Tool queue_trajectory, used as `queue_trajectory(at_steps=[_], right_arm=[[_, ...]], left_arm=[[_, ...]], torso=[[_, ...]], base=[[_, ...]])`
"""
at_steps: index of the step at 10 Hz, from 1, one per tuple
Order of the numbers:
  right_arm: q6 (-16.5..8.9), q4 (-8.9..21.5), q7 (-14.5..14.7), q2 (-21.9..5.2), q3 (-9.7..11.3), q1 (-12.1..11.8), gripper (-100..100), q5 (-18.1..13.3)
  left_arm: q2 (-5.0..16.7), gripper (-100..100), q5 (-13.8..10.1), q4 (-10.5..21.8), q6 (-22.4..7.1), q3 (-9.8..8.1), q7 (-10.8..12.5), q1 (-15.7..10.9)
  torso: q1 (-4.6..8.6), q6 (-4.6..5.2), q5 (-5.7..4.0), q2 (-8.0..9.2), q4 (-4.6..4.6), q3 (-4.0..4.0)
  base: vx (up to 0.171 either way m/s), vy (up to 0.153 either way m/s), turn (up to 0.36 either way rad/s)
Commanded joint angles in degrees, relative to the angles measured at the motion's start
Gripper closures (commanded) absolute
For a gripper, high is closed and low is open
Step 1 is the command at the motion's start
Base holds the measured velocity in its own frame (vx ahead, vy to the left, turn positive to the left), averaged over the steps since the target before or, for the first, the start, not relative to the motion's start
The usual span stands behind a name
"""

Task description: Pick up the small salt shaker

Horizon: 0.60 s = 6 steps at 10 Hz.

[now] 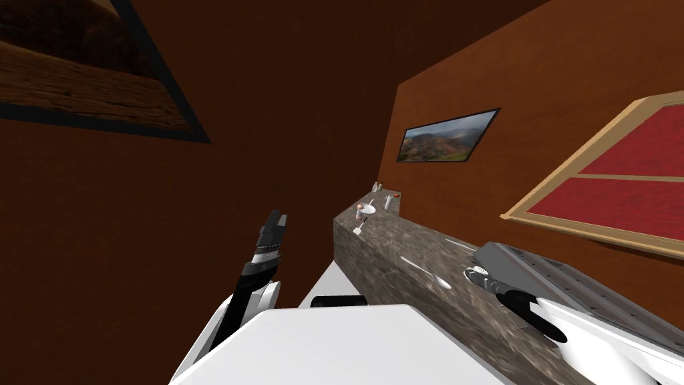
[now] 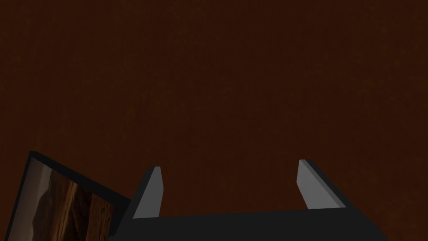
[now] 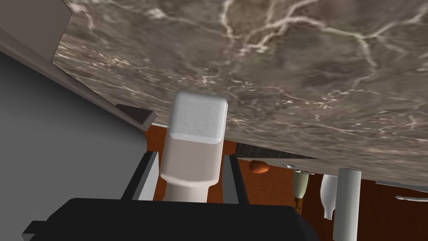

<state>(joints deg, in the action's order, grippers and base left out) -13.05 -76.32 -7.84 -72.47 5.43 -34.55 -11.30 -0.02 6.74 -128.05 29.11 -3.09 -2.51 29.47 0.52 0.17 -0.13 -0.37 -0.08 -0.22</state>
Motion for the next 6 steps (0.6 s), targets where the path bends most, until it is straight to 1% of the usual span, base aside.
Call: queue_trajectory(at_steps=[1,2,3,4,5,6], right_arm=[[-0.84,-2.86,1.65,-0.15,-0.61,-0.47,100,-0.24],[-0.84,-4.23,1.65,-0.15,-0.61,-0.47,100,-0.24],[-1.53,-6.37,2.99,-0.28,-1.41,-1.25,100,-0.52],[-1.53,-7.38,2.99,-0.28,-1.41,-1.25,100,-0.52],[-1.36,-6.56,2.79,0.08,-1.60,-1.42,100,-0.80],[-1.31,-6.65,2.89,0.11,-1.63,-1.40,0,-0.84]], left_arm=[[0.00,0,0.00,0.00,0.00,0.00,0.00,0.00],[0.00,0,0.00,0.00,0.00,0.00,0.00,0.01],[0.00,0,0.00,0.00,0.00,0.00,0.00,-0.01],[0.00,0,0.00,0.00,0.00,0.00,0.00,0.00],[0.00,0,0.00,0.00,0.00,0.00,0.00,-0.01],[0.00,0,0.00,0.00,0.00,0.01,0.00,-0.02]], torso=[[0.00,0.00,0.00,0.00,0.00,0.00],[-0.04,0.11,0.03,-0.02,0.00,-0.01],[-0.03,-0.08,0.02,0.03,0.02,0.02],[0.01,0.04,0.03,0.02,0.01,0.02],[0.03,-0.03,0.00,0.06,0.01,0.03],[0.03,-0.04,0.00,0.26,0.05,0.14]], base=[[0.127,0.009,-0.337],[0.097,0.005,-0.155],[0.105,-0.011,-0.240],[0.091,-0.002,-0.169],[0.012,0.010,-0.029],[0.000,0.000,0.000]])
